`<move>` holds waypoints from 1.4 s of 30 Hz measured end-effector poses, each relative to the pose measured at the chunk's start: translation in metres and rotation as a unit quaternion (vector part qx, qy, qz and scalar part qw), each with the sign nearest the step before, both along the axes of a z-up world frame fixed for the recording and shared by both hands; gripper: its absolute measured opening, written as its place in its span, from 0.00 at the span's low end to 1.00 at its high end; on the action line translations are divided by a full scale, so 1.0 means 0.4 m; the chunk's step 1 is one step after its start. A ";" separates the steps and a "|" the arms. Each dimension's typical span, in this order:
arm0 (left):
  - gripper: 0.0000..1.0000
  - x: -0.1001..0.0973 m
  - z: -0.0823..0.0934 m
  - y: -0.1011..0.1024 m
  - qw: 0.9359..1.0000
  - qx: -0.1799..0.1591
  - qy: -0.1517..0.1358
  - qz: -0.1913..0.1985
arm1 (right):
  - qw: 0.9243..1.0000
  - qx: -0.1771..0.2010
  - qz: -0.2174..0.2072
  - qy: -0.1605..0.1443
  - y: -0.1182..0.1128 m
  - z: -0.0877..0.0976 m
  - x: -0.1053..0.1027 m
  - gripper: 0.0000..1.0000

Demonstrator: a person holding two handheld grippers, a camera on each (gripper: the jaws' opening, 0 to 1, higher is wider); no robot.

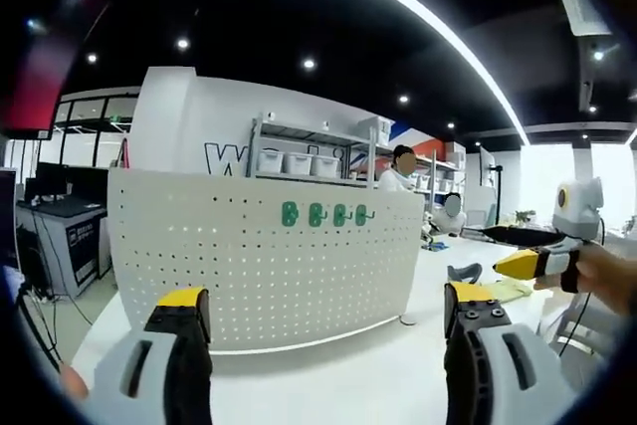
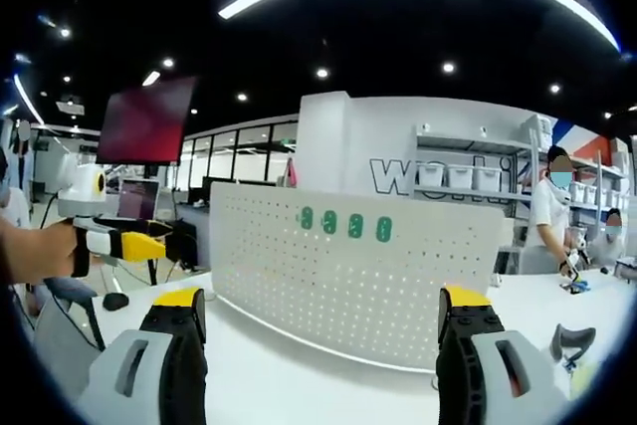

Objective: Insert the hook assembly into the mounting plate slot until the hook locks in place.

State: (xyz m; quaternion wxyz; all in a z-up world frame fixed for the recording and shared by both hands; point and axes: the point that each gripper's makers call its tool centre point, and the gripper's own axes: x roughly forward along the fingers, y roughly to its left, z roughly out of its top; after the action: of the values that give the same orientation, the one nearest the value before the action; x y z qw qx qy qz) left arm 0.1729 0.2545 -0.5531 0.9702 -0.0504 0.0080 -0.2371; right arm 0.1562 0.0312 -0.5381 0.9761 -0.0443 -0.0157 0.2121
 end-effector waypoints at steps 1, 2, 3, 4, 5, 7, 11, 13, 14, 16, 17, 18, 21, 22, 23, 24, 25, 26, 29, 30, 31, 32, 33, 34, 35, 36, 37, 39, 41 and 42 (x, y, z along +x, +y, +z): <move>1.00 -0.005 0.001 0.003 1.000 0.001 -0.003 0.002 | 1.000 0.010 -0.005 -0.006 -0.005 0.007 -0.007 1.00; 1.00 -0.011 0.001 0.004 1.000 0.003 -0.004 0.002 | 1.000 0.013 -0.006 -0.004 -0.008 0.006 -0.012 1.00; 1.00 -0.016 0.002 0.007 1.000 0.003 -0.005 0.002 | 1.000 0.021 -0.015 -0.004 -0.017 0.007 -0.017 1.00; 1.00 -0.025 0.007 0.010 1.000 0.001 -0.007 0.002 | 1.000 0.024 -0.018 -0.004 -0.022 0.006 -0.021 1.00; 1.00 -0.031 0.008 0.011 1.000 -0.002 -0.007 0.001 | 0.999 0.029 -0.026 0.000 -0.031 0.002 -0.026 1.00; 1.00 -0.043 0.008 0.012 1.000 -0.002 -0.007 0.002 | 0.999 0.041 -0.034 0.001 -0.043 0.000 -0.034 1.00; 1.00 -0.060 -0.007 0.015 1.000 -0.005 0.001 0.000 | 0.998 0.043 -0.039 0.011 -0.051 -0.014 -0.045 1.00; 1.00 -0.064 -0.013 0.017 1.000 -0.009 0.004 0.002 | 0.998 0.036 -0.044 0.009 -0.052 -0.018 -0.052 1.00; 1.00 -0.065 -0.015 0.018 1.000 -0.011 0.005 0.003 | 0.998 0.036 -0.046 0.008 -0.051 -0.018 -0.054 1.00; 1.00 -0.065 -0.019 0.014 1.000 -0.012 0.008 0.001 | 0.998 0.035 -0.047 0.010 -0.047 -0.022 -0.056 1.00; 1.00 -0.064 -0.021 0.013 1.000 -0.011 0.009 0.001 | 0.998 0.036 -0.048 0.011 -0.046 -0.026 -0.055 1.00; 1.00 -0.062 -0.021 0.011 1.000 -0.010 0.010 0.001 | 0.998 0.035 -0.048 0.011 -0.043 -0.029 -0.054 1.00; 1.00 -0.056 -0.016 0.006 1.000 -0.013 0.007 0.001 | 0.998 0.035 -0.044 0.014 -0.030 -0.034 -0.050 1.00; 1.00 -0.054 -0.015 0.006 1.000 -0.012 0.005 0.001 | 0.998 0.032 -0.044 0.014 -0.026 -0.035 -0.047 1.00; 1.00 -0.052 -0.018 0.004 1.000 -0.011 0.004 0.001 | 0.998 0.031 -0.044 0.014 -0.027 -0.035 -0.045 1.00; 1.00 -0.049 -0.021 0.004 1.000 -0.009 0.005 0.000 | 0.999 0.030 -0.043 0.012 -0.025 -0.035 -0.043 1.00; 1.00 -0.046 -0.031 0.004 1.000 -0.005 0.007 0.000 | 0.999 0.030 -0.043 0.012 -0.025 -0.035 -0.042 1.00; 1.00 -0.044 -0.039 0.006 1.000 -0.006 0.012 0.000 | 0.999 0.027 -0.042 0.013 -0.022 -0.038 -0.039 1.00; 1.00 -0.041 -0.060 0.013 1.000 0.000 0.020 0.005 | 0.999 0.020 -0.044 0.015 -0.024 -0.050 -0.031 1.00; 1.00 -0.041 -0.065 0.015 1.000 0.001 0.025 0.007 | 0.999 0.019 -0.044 0.017 -0.024 -0.054 -0.030 1.00; 1.00 -0.042 -0.064 0.017 1.000 -0.003 0.026 0.007 | 0.999 0.020 -0.044 0.019 -0.024 -0.055 -0.030 1.00; 1.00 -0.042 -0.064 0.018 1.000 -0.003 0.025 0.007 | 0.999 0.019 -0.044 0.019 -0.023 -0.057 -0.029 1.00; 1.00 -0.042 -0.065 0.020 1.000 0.001 0.025 0.010 | 0.999 0.018 -0.044 0.020 -0.023 -0.059 -0.029 1.00; 1.00 -0.042 -0.066 0.019 1.000 0.002 0.026 0.010 | 0.999 0.017 -0.043 0.021 -0.022 -0.060 -0.029 1.00; 1.00 -0.042 -0.069 0.019 1.000 0.003 0.029 0.009 | 0.999 0.017 -0.042 0.023 -0.020 -0.063 -0.029 1.00; 1.00 -0.042 -0.067 0.019 1.000 0.001 0.029 0.009 | 0.999 0.016 -0.041 0.023 -0.018 -0.064 -0.029 1.00; 1.00 -0.042 -0.064 0.019 1.000 0.003 0.026 0.010 | 0.999 0.015 -0.040 0.023 -0.017 -0.063 -0.030 1.00; 1.00 -0.043 -0.058 0.019 1.000 0.005 0.022 0.009 | 0.999 0.016 -0.039 0.022 -0.015 -0.060 -0.031 1.00; 1.00 -0.041 -0.056 0.020 1.000 0.004 0.021 0.009 | 0.999 0.016 -0.039 0.020 -0.015 -0.057 -0.032 1.00; 1.00 -0.041 -0.056 0.019 1.000 0.005 0.021 0.008 | 0.999 0.015 -0.039 0.020 -0.015 -0.056 -0.032 1.00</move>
State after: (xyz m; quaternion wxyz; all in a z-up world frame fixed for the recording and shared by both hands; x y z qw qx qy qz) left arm 0.1566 0.2622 -0.5755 0.9720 -0.0501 0.0292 -0.2278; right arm 0.1432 0.0251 -0.5605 0.9843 -0.0256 0.0019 0.1744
